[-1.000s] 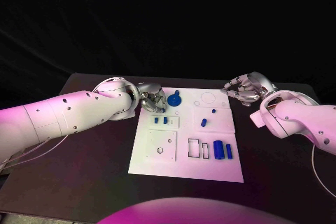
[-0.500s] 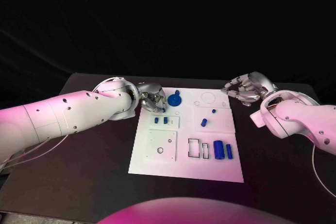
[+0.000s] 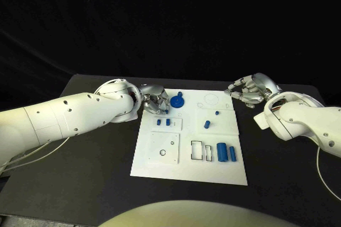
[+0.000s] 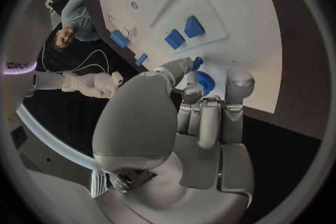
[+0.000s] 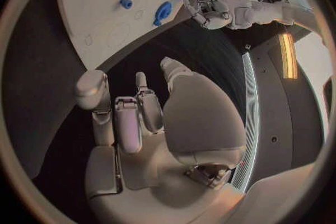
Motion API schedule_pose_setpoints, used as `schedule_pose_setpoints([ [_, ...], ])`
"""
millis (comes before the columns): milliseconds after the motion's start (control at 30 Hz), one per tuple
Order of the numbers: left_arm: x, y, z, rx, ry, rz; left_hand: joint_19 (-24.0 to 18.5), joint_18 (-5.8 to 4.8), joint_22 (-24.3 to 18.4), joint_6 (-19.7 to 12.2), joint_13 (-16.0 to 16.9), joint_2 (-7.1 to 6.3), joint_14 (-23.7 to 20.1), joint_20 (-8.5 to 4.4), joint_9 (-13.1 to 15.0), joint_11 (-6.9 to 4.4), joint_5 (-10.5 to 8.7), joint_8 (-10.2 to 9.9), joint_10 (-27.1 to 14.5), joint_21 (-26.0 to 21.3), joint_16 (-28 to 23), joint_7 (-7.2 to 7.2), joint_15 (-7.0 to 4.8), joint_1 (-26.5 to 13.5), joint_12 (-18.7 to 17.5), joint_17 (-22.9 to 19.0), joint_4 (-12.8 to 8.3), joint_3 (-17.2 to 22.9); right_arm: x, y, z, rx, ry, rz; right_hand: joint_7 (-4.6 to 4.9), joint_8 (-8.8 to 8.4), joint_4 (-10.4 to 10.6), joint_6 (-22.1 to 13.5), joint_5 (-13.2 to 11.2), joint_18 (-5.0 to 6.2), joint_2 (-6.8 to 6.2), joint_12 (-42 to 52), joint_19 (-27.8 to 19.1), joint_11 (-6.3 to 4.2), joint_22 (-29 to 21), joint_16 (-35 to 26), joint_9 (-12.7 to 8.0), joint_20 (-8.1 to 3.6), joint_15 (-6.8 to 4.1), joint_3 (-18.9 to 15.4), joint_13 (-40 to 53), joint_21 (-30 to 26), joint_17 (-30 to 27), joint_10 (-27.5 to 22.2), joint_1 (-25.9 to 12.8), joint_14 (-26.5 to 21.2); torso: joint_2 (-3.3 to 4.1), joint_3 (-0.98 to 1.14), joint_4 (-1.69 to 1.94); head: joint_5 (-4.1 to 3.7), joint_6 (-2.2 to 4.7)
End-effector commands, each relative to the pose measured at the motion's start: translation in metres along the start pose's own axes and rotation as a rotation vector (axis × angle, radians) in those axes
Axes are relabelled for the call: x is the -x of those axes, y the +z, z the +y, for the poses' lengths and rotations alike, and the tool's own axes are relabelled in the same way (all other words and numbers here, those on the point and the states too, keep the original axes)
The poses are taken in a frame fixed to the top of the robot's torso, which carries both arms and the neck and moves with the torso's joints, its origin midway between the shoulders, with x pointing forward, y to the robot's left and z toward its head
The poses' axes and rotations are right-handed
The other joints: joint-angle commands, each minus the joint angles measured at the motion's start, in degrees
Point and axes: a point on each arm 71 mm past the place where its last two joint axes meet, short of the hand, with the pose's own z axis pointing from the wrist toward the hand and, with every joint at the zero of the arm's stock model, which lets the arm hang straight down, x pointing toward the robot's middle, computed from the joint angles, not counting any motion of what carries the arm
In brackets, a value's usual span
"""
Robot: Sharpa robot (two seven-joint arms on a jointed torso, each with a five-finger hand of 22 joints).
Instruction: Assemble the parts on the task board
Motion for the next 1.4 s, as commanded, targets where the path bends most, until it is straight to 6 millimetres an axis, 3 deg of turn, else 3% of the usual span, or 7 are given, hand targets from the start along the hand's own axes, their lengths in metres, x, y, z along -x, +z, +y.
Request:
schedule_pose_setpoints([
  [33, 0.001, 0.0, -0.003, -0.015, -0.026, -0.015, 0.5, -0.98, 6.5, -0.6, 0.0, -0.19, 6.1, -0.05, -0.1, -0.14, 0.2, -0.5, -0.2, 0.3, 0.2, 0.01, -0.02, -0.5, -0.3, 15.1, -0.1, 0.3, 0.0, 0.0, 0.001, 0.01, -0.01, -0.001, -0.27, 0.37, 0.0, -0.1, 0.3, 0.3, -0.23, 0.1, 0.2, -0.18, 0.0, -0.2, 0.1, -0.16, -0.33, 0.4, 2.1, 0.1, 5.5, 0.0, 0.0, 3.7, 0.04, 0.02, -0.02, 0.0, -0.02],
  [700, 0.009, -0.01, -0.003, -0.049, -0.165, -0.078, 0.6, -1.02, 6.5, -0.6, -0.2, -0.31, 6.1, -0.1, -0.1, -0.13, 0.22, -0.6, -0.2, 0.6, 0.2, -0.03, -0.1, -0.8, -0.4, 15.1, 0.0, 0.2, 0.001, 0.0, -0.001, 0.007, -0.016, 0.005, -0.28, 0.39, -0.2, -0.2, 0.3, 0.43, -0.34, -0.5, -0.1, -0.17, -0.4, -0.4, 0.2, -0.17, -0.32, 0.6, 1.4, -0.7, 5.0, -0.5, 0.4, 3.5, -0.05, 0.02, 0.0, -0.04, 0.27],
  [900, 0.02, -0.019, 0.002, -0.069, -0.401, -0.164, -0.1, -0.78, 6.1, 0.0, -3.9, -0.13, 5.4, 0.09, 0.0, 0.36, 0.86, -0.5, -2.6, -1.0, -0.1, 0.1, 0.27, -1.3, -2.3, 13.2, 0.3, 0.4, 0.0, 0.0, -0.001, 0.026, -0.053, 0.028, -0.27, 0.66, -0.7, 0.3, -0.5, 0.54, -0.75, -16.4, -0.2, -0.28, -0.7, -0.7, 0.4, -0.29, -0.42, 4.3, -13.7, -1.6, 4.8, -10.9, 3.3, 3.4, -0.12, 0.05, -0.04, -0.07, 0.45],
  [967, 0.024, -0.023, 0.006, -0.071, -0.49, -0.198, -1.6, -0.2, 5.2, 0.1, -9.5, -0.11, 3.8, 0.22, 0.1, 0.43, 1.82, -0.5, -6.1, -4.3, -1.1, 0.17, 0.37, -1.6, -5.4, 9.1, 0.3, 0.8, -0.002, 0.0, 0.0, 0.043, -0.077, 0.046, -0.32, 0.71, -1.2, 0.6, -0.9, 0.54, -1.48, -30.7, -0.3, -0.31, -0.8, -1.5, 0.5, -0.3, -0.5, 7.1, -26.6, -2.0, 3.5, -18.7, 4.9, 3.1, -0.1, 0.06, -0.09, -0.13, 0.55],
  [1100, 0.029, -0.03, 0.014, -0.07, -0.662, -0.258, -4.4, 0.83, 3.6, 0.0, -18.7, 0.13, 1.3, 0.28, 0.6, 0.4, 1.79, -0.1, -11.2, -10.5, -3.1, 0.13, 0.31, -2.7, -11.9, 3.2, 0.7, 1.3, -0.006, -0.001, 0.004, 0.084, -0.14, 0.09, 0.28, 0.73, -3.2, 1.3, -2.4, 0.49, -4.41, -43.8, -0.4, 0.09, -0.3, -2.6, 0.5, -0.05, 0.05, 15.0, -37.6, -2.1, 1.6, -19.8, 6.8, 2.7, -0.15, 0.05, -0.08, -0.36, 0.74],
  [1200, 0.033, -0.036, 0.02, -0.075, -0.832, -0.308, -8.9, 2.35, 0.1, -1.2, -24.2, -0.36, -3.2, 0.42, 1.4, 0.65, 1.65, 0.6, -11.7, -21.6, -8.1, 0.32, 0.42, -3.6, -19.0, -7.5, 0.7, 2.3, -0.012, -0.003, 0.008, 0.127, -0.22, 0.136, 0.51, 0.94, -5.0, 2.2, -2.9, 0.48, -5.39, -50.7, -0.4, 0.94, 0.2, -2.9, 0.7, 0.31, 0.42, 18.2, -43.3, -1.9, 1.1, -21.1, 6.6, 2.6, -0.14, 0.0, 0.02, -0.71, 0.9],
  [1400, 0.036, -0.047, 0.023, -0.12, -1.05, -0.358, -12.3, 2.75, -3.7, -2.8, -33.2, -1.76, -14.7, 1.63, 2.5, 2.22, 3.48, 1.6, -13.7, -29.6, -21.2, 1.32, 1.97, -7.3, -31.3, -29.7, 2.2, 0.9, -0.029, -0.006, 0.013, 0.202, -0.45, 0.219, 0.8, 0.16, -8.1, 2.8, -5.9, 0.43, -6.42, -60.0, -0.5, 2.11, 1.1, -2.7, 0.0, 1.31, 1.51, 20.2, -51.3, -1.4, 0.9, -22.3, 4.4, 2.6, -0.11, -0.33, 0.05, -5.01, 1.44],
])
